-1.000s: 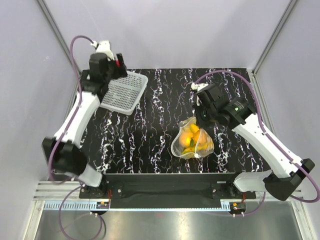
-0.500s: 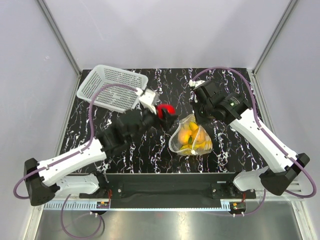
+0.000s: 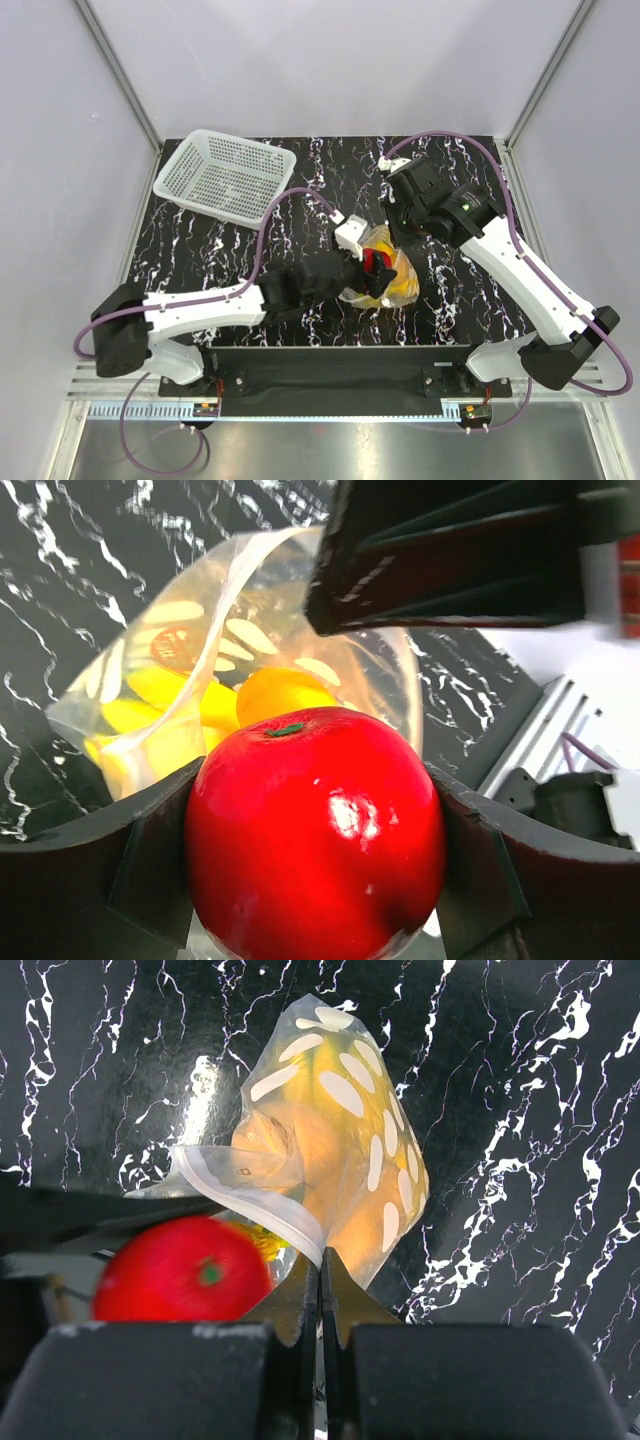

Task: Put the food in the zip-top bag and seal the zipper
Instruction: Place the fake fruit in the zipper food storage bag.

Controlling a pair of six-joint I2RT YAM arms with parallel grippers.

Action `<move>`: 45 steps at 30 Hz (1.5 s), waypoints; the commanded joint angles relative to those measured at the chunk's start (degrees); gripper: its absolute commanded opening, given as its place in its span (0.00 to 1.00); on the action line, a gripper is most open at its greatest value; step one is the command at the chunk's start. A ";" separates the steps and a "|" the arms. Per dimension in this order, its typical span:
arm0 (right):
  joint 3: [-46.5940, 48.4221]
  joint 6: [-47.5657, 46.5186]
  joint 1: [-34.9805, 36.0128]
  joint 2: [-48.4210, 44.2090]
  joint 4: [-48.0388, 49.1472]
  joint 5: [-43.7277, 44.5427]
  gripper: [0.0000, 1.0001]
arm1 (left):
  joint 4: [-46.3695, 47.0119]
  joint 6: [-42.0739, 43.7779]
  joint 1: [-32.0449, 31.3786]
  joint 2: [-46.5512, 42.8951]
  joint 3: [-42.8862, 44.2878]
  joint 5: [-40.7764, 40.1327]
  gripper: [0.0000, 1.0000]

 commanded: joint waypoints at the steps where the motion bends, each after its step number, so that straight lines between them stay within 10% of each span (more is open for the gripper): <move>1: 2.25 -0.18 0.27 -1.55 0.36 0.19 0.00 | 3.00 -3.55 0.94 3.13 5.23 0.14 0.50; 12: 1.99 0.34 0.27 -2.52 0.53 -0.78 0.00 | 9.41 -9.26 4.99 11.05 5.14 8.49 0.57; 20: 1.99 0.17 0.18 -2.78 0.27 -0.69 0.00 | 7.04 -8.22 4.90 9.39 4.62 6.65 0.83; 31: 5.41 0.78 0.27 -2.61 -3.07 -1.04 0.00 | 4.66 -5.75 4.90 6.31 3.83 4.54 0.82; 45: 3.49 1.05 0.27 -2.96 -2.72 -0.69 0.00 | 23.99 -4.69 4.99 -3.71 -10.23 8.32 0.65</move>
